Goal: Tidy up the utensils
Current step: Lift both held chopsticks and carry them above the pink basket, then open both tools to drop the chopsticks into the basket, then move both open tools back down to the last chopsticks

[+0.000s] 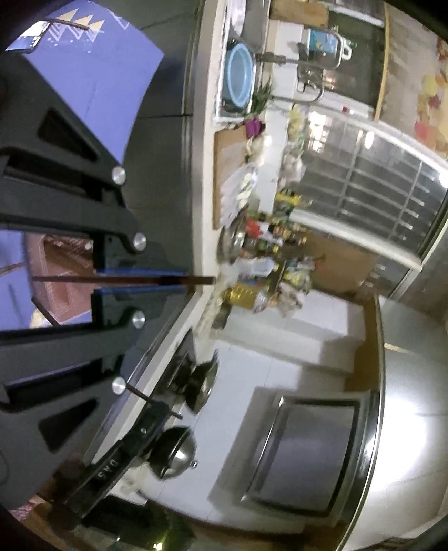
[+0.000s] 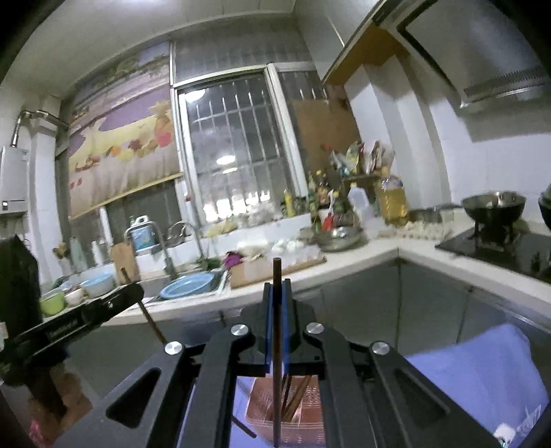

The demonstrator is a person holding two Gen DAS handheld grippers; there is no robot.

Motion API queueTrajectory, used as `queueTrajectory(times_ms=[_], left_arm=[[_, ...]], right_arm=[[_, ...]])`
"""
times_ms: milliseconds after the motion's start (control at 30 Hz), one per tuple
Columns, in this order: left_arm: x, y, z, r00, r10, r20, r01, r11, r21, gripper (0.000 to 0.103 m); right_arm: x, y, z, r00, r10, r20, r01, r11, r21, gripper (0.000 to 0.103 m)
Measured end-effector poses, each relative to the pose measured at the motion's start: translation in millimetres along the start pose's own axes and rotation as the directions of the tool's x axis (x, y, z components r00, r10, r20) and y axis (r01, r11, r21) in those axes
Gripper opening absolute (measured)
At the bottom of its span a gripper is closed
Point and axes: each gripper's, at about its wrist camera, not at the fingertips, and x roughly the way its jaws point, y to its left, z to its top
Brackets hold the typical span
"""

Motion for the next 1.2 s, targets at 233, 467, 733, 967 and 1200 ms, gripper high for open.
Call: queueTrajectory(times_ms=[233,467,733,967,1200], left_arm=[[52.9,14.4,-7.9,0.996,0.07,-0.053,-0.071,0.997,-0.009,0.004],[78.8,20.9,-27.2,0.988,0.076,-0.133,-0.074,0.997,0.02,0.004],[112.7,15.9,-64.1,0.947,0.096,-0.308,-0.082,0.995,0.058,0.005],[99.1,23.1,-87.5,0.925,0.122,-0.36,-0.117,0.992,0.036,0.011],[48.7,18.9,-93.0,0.946,0.168,-0.279,-0.155,0.986,0.068,0.022]], right_arm=[[56.3,-3.7,-9.7,0.999,-0.022,-0.036,0.021,1.0,-0.019,0.005],[89.0,-13.6,-36.7,0.991,-0.021,-0.135,0.02,1.0,-0.009,0.005],[106.7,-17.8,-73.8,0.952,0.004,-0.305,0.009,0.999,0.04,0.007],[79.3,-25.4,-82.3,0.952,0.015,-0.305,0.025,0.992,0.127,0.026],[31.9,-26.3,-96.6,0.961,0.038,-0.273,0.01,0.985,0.172,0.036]])
